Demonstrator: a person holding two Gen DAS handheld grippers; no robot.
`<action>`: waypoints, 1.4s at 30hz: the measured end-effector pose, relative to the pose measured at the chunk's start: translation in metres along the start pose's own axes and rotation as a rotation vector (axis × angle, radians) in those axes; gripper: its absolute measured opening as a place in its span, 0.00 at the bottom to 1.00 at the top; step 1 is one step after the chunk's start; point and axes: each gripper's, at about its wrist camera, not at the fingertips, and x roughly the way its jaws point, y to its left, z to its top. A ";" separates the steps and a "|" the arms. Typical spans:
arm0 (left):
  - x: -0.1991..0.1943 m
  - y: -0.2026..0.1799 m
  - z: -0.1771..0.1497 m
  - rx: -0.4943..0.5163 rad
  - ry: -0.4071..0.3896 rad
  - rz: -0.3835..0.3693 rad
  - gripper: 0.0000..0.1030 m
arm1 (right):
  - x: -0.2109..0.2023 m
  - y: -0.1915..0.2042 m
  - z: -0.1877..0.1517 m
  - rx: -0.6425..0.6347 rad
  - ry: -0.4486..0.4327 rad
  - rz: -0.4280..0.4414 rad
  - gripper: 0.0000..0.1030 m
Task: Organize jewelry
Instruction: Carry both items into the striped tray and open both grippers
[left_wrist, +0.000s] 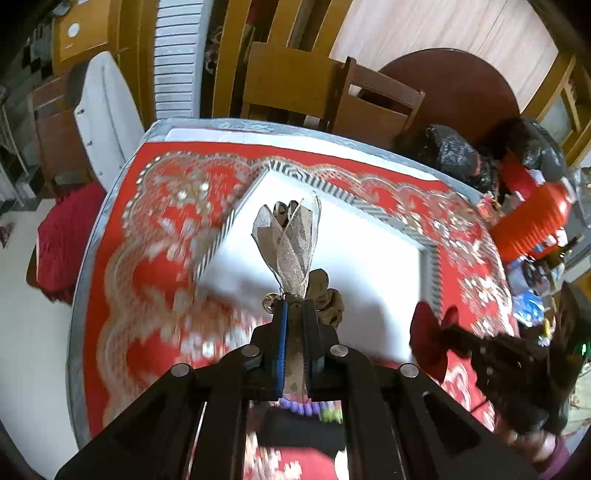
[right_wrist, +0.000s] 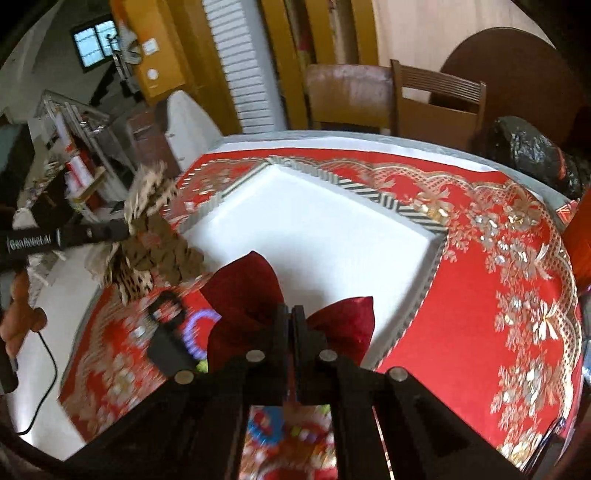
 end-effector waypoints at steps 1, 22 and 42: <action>0.014 0.002 0.010 -0.002 0.009 0.007 0.00 | 0.012 -0.002 0.005 0.013 0.013 -0.008 0.01; 0.079 0.036 -0.051 -0.011 0.258 0.074 0.00 | 0.093 -0.004 -0.026 -0.033 0.278 0.090 0.01; 0.069 0.040 -0.033 -0.063 0.204 0.101 0.23 | 0.061 -0.016 -0.016 0.049 0.119 -0.029 0.45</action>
